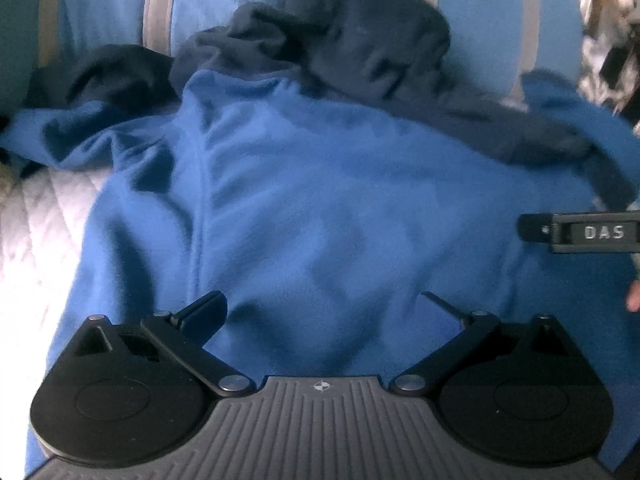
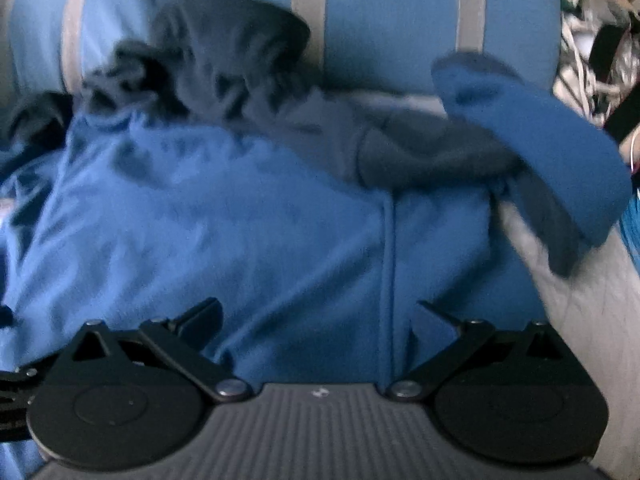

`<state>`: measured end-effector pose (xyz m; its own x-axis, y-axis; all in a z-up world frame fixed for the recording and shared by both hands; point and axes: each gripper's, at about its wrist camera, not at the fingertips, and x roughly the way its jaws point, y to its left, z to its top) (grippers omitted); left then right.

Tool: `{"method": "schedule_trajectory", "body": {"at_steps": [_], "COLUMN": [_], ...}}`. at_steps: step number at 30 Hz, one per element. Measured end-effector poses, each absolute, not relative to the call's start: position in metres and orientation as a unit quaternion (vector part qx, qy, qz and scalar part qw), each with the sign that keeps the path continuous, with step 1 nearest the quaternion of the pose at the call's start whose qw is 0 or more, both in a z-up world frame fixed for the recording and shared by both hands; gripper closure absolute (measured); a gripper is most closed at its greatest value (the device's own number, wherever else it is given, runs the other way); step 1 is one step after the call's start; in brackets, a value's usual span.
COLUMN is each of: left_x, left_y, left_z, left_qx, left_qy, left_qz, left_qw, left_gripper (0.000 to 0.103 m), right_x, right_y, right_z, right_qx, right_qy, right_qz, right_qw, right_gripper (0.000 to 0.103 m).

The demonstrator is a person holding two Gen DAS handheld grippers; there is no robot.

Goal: Fold clothes
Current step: 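Grasp the navy sleeve cuff with the right gripper and lift it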

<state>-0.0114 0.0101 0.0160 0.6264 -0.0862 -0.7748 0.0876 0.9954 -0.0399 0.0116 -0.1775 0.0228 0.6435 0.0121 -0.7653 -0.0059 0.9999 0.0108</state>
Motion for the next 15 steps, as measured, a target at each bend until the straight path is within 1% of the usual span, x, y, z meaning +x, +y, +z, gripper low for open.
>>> {"method": "schedule_trajectory", "body": {"at_steps": [6,9,11,14,15], "left_x": [-0.014,-0.016,-0.017,-0.019,-0.02], "left_y": [0.008,0.008,0.009,0.011,0.012], "left_z": [0.026,0.028,0.03,0.033,0.034], "left_qx": [-0.027,-0.038,-0.044,-0.059,-0.064], "left_qy": [0.411,0.409,0.406,0.4,0.398], "left_qz": [-0.079,-0.094,-0.102,-0.114,-0.118], "left_qw": [0.908,0.907,0.907,0.907,0.908], "left_gripper": [0.0,0.0,0.0,0.0,0.0], "right_x": [0.014,0.019,0.024,0.036,0.041], "right_y": [-0.19,-0.195,-0.198,-0.199,-0.201], "right_z": [0.046,0.054,0.057,0.053,0.049], "right_qx": [0.001,-0.031,-0.066,-0.149,-0.176], "right_qy": [0.36,0.325,0.298,0.261,0.254], "right_qz": [0.001,-0.03,-0.05,-0.094,-0.108], "right_qw": [0.933,0.945,0.951,0.949,0.945], "right_gripper": [0.0,0.001,0.001,0.002,0.005]}}
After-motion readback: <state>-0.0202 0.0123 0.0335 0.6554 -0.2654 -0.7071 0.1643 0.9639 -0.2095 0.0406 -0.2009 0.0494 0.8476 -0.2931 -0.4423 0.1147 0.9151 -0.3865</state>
